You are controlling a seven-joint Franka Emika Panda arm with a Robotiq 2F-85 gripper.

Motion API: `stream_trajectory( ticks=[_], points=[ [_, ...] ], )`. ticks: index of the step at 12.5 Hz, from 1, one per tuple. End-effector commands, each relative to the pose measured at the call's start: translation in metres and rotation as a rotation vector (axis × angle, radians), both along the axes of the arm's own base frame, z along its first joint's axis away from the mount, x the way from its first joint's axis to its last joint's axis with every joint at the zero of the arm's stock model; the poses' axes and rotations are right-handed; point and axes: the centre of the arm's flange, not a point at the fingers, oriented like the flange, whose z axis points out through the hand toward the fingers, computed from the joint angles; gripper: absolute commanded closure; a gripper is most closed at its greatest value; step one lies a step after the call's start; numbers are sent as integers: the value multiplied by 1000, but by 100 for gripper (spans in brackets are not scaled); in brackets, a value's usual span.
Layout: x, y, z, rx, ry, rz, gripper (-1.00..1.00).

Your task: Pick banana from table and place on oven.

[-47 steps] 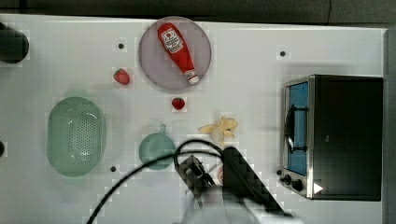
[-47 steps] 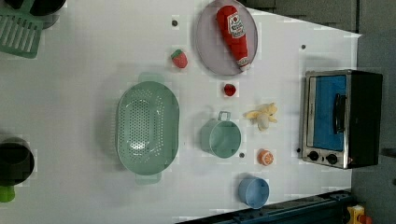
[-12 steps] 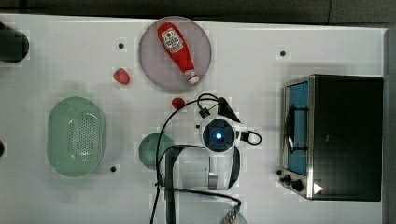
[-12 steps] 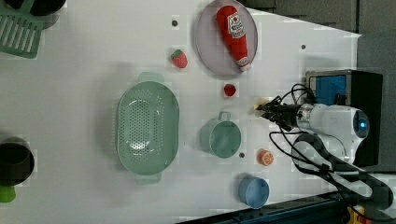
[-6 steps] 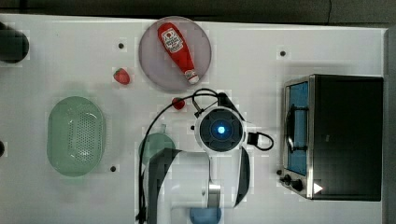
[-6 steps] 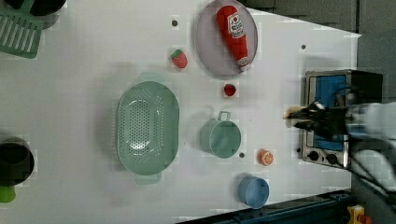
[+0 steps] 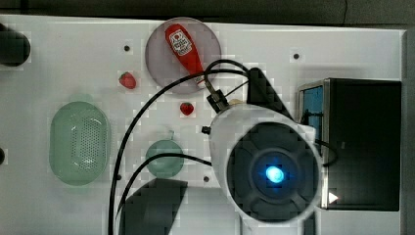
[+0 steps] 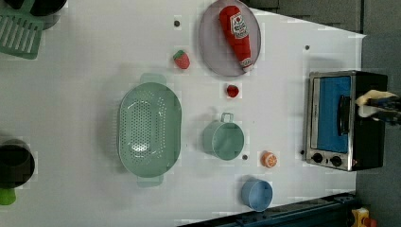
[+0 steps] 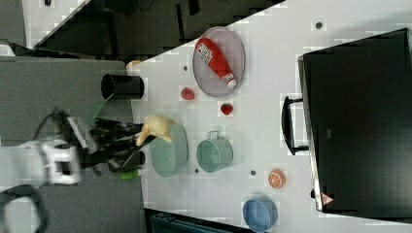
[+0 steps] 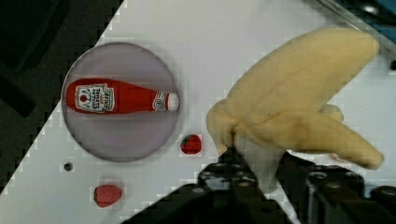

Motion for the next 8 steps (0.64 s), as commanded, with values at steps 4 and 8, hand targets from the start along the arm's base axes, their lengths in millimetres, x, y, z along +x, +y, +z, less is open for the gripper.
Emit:
stream_trajectory(
  ticks=[4,8],
  points=[
    [14,-146,-9,-57,109,33,48],
    [7,-248,-42,-90,143,91,48]
  ],
)
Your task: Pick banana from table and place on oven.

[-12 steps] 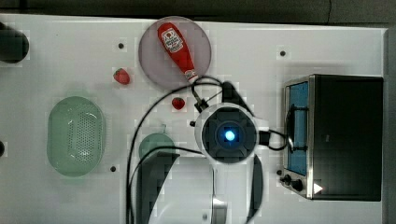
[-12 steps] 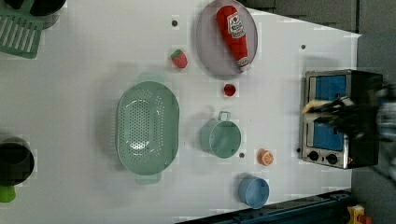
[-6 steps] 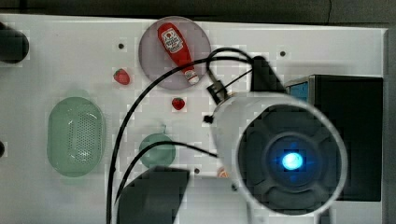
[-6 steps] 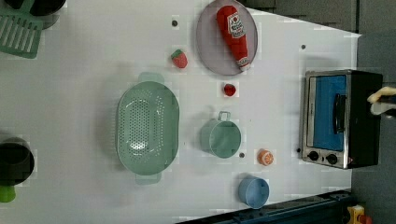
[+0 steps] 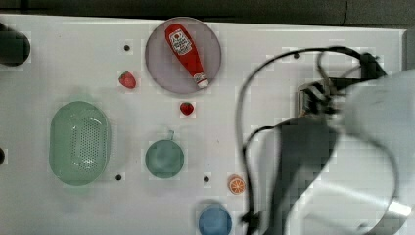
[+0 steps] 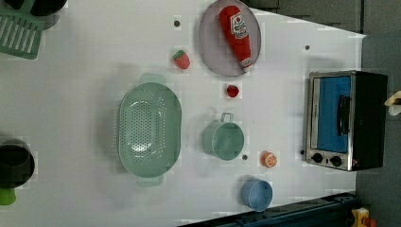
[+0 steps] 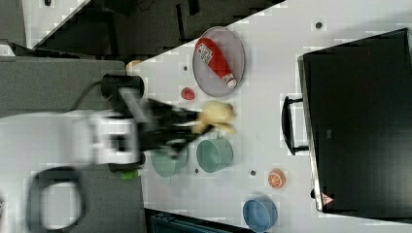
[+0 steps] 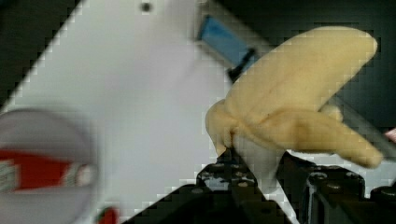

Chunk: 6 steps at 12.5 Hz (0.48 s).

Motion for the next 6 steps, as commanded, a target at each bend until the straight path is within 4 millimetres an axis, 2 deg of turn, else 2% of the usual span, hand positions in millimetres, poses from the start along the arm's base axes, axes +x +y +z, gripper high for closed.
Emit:
stream_trajectory(
  ticks=[1,3,6],
  points=[
    [-23,-86,-4,-51,-12,99,48],
    [-27,-125,-24,-103,-22,139,48],
    [-34,-157,-70,-45,17,137,48]
  ],
)
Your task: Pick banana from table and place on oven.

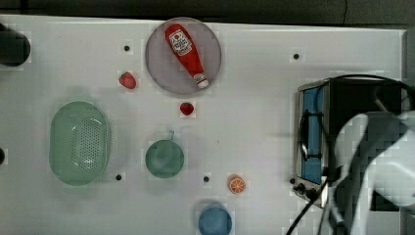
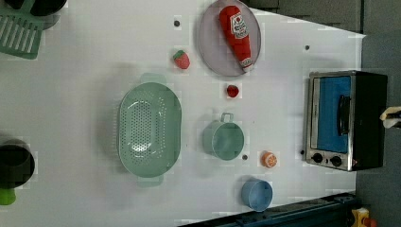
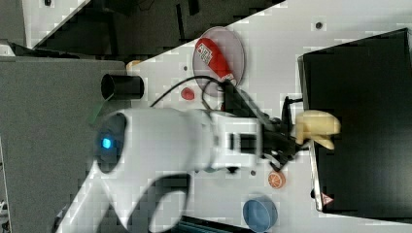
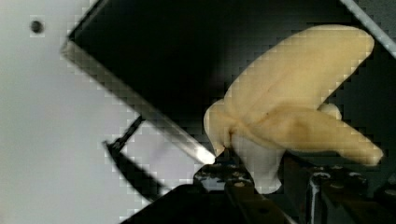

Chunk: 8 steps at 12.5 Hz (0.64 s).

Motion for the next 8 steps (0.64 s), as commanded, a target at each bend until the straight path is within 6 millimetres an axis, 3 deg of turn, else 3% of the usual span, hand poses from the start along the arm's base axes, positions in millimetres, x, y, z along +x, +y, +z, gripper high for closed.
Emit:
stream_trajectory(
  ticks=[1,3,4,8],
  points=[
    [-4,-29,2,14,-84,64,48],
    [-4,-41,-15,13,-88,60,48],
    [-4,-43,-21,8,-81,58,39],
    [-9,-44,-38,19,-58,50,-48]
  ],
)
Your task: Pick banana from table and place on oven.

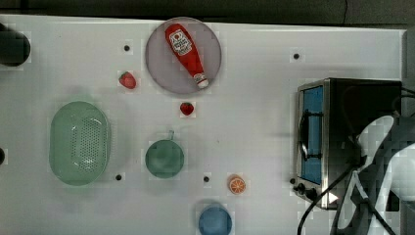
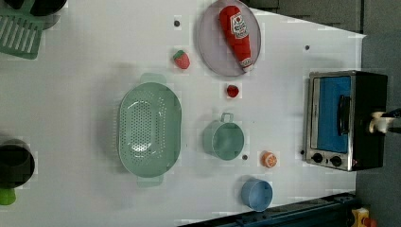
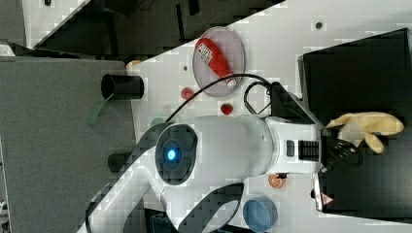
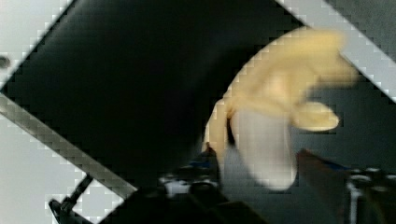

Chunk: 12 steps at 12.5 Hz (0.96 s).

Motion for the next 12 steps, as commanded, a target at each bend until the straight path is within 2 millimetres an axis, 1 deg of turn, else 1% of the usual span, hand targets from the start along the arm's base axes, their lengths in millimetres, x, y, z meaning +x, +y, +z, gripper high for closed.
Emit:
stream_trajectory(
  ticks=[1,2,3,5,6,7,8,9,10,12],
  points=[
    [2,5,12,6,-24,50,-70],
    [2,4,16,2,-31,53,-91],
    [4,6,28,-4,-46,74,-100],
    [11,18,70,-32,-86,125,-100],
    [14,31,92,-24,-102,151,-100],
    [16,51,110,9,-100,186,-100],
    [19,79,122,57,-87,219,-100],
    [23,111,134,106,-67,236,-100],
    [26,144,144,139,-51,215,-100],
    [31,203,160,165,-43,95,-100]
  ],
)
